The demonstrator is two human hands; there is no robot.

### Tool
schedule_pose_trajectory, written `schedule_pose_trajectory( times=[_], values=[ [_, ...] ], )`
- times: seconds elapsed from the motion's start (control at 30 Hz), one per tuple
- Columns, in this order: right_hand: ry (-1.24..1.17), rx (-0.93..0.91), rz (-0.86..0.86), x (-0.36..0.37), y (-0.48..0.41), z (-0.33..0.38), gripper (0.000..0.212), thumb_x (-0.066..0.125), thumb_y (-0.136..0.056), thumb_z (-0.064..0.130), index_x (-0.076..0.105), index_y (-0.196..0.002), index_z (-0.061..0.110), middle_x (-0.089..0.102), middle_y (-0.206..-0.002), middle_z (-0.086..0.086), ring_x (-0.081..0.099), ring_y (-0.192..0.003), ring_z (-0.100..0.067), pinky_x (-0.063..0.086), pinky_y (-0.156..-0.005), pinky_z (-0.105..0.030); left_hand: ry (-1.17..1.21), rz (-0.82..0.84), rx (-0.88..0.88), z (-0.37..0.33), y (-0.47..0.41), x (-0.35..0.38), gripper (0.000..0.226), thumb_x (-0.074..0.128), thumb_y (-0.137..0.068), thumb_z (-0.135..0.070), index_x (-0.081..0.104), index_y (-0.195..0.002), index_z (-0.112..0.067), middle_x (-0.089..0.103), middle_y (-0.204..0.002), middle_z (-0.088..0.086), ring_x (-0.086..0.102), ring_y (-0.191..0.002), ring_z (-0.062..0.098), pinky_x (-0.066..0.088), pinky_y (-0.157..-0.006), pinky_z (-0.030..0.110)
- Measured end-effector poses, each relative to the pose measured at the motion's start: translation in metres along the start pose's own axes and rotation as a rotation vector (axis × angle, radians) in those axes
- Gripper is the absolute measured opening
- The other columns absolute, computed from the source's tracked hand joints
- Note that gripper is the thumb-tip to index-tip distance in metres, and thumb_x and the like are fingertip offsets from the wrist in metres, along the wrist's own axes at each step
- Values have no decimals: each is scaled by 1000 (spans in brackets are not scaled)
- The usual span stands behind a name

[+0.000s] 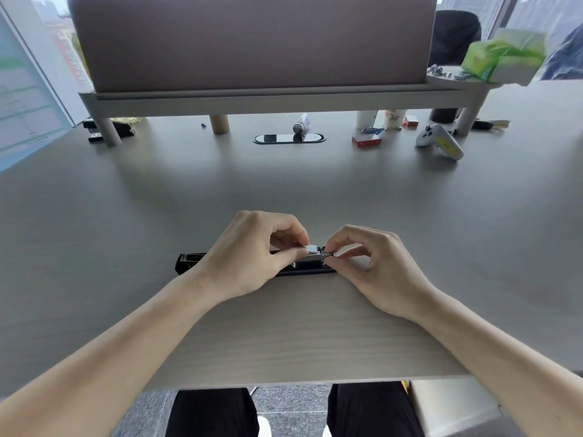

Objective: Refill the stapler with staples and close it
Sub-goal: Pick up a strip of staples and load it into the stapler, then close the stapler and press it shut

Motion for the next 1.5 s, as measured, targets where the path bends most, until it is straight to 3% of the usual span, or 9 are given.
schedule_pose_trajectory(
  times=[0.33,0.47,0.63,0.8,0.93,1.03,1.13,1.23,1.5],
  values=[
    [-7,8,5,0,0,-2,9,78,-92,10,75,-91,18,77,-90,10,75,-91,-9,52,-81,-9,-62,2,39,-4,1,2,5,83,-88,-22,79,-86,-25,79,-78,-10,72,-85,6,51,-67,10],
    [-8,9,2,0,0,-1,9,78,-92,9,75,-92,17,77,-90,9,74,-89,-6,48,-78,-6,-98,16,40,-1,5,1,4,83,-87,-27,79,-88,-27,79,-82,-11,72,-80,10,51,-65,15],
    [-14,12,-1,0,1,0,10,79,-91,8,74,-91,16,77,-89,8,74,-87,-6,47,-75,-5,-139,-14,6,12,10,-10,11,86,-82,-35,77,-87,-29,80,-89,-15,71,-88,8,45,-64,9],
    [-16,9,4,1,0,1,11,79,-91,7,74,-90,17,77,-90,8,74,-88,-6,47,-75,-4,-173,9,55,11,9,-2,12,85,-83,-33,78,-89,-26,78,-85,-10,72,-77,21,49,-72,22],
    [-20,15,3,0,1,0,12,80,-91,8,72,-93,18,77,-91,7,74,-89,-7,49,-75,-5,-171,4,66,8,8,-1,13,85,-83,-34,78,-91,-26,77,-87,-11,72,-78,17,47,-69,17],
    [-48,56,1,-1,1,-4,28,83,-88,14,64,-105,23,77,-98,6,76,-90,-12,59,-81,-20,-173,5,25,15,11,-12,21,87,-79,-37,73,-93,-29,76,-90,-15,73,-83,9,55,-72,27],
    [-47,79,15,1,1,-7,37,85,-86,19,59,-111,29,77,-103,8,75,-93,-13,61,-87,-29,-216,118,-48,34,16,-28,33,90,-75,-40,67,-99,-34,75,-93,-20,72,-92,-1,57,-80,22],
    [-20,115,38,3,1,-11,38,86,-85,24,60,-111,32,79,-101,11,75,-91,-8,59,-88,-29,-250,242,-138,53,23,-39,31,92,-74,-33,70,-96,-36,75,-92,-29,70,-86,-10,47,-75,6],
    [-13,140,55,5,0,-11,41,89,-83,27,61,-112,33,80,-98,12,74,-91,-8,59,-89,-33,-470,361,-68,30,5,-57,28,89,-75,-41,78,-102,-40,71,-90,-18,67,-84,0,53,-78,24]
  ],
)
Point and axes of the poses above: each hand's wrist, its own y-axis away from the middle knuckle, its own x-axis out of the palm, z = x × y, the point moved 9 cm from there along -y, towards the middle knuckle
